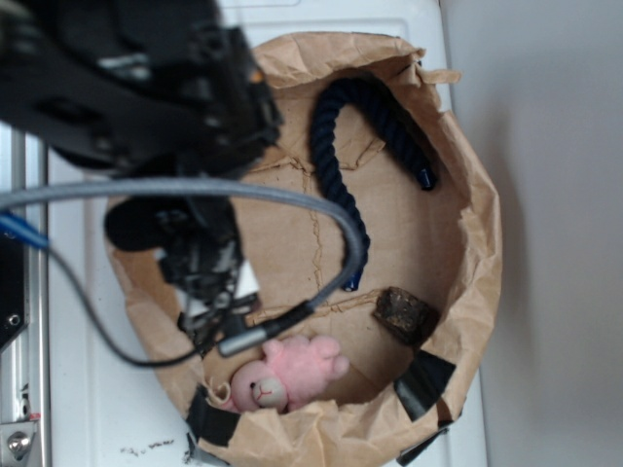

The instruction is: Grab the pink bunny.

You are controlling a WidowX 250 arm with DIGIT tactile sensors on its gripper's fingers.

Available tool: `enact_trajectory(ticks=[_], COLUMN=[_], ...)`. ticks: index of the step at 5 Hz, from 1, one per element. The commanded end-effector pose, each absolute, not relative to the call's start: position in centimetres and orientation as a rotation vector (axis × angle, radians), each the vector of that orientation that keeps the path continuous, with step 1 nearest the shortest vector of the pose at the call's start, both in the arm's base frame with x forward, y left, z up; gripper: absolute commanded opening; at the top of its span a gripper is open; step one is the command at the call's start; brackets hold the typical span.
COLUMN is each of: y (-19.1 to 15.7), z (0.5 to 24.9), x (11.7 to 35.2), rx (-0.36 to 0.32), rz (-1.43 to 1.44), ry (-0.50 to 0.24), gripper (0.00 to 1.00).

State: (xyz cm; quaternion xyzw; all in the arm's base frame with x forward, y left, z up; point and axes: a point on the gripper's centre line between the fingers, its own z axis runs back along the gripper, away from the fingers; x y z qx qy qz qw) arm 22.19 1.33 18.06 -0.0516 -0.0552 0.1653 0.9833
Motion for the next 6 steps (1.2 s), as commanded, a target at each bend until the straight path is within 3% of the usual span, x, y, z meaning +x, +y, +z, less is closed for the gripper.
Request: enact_trajectory(ticks=[1, 4, 6], y=[1.6, 1.6, 0.3], z=[17.4, 17.4, 15.3], x=[23.4, 23.4, 25.5], rx=[-0.114, -0.114, -0.13], rz=[0.391, 0.391, 0.487], ry=[-0.193, -0.193, -0.217], gripper=[1.0, 1.0, 1.0])
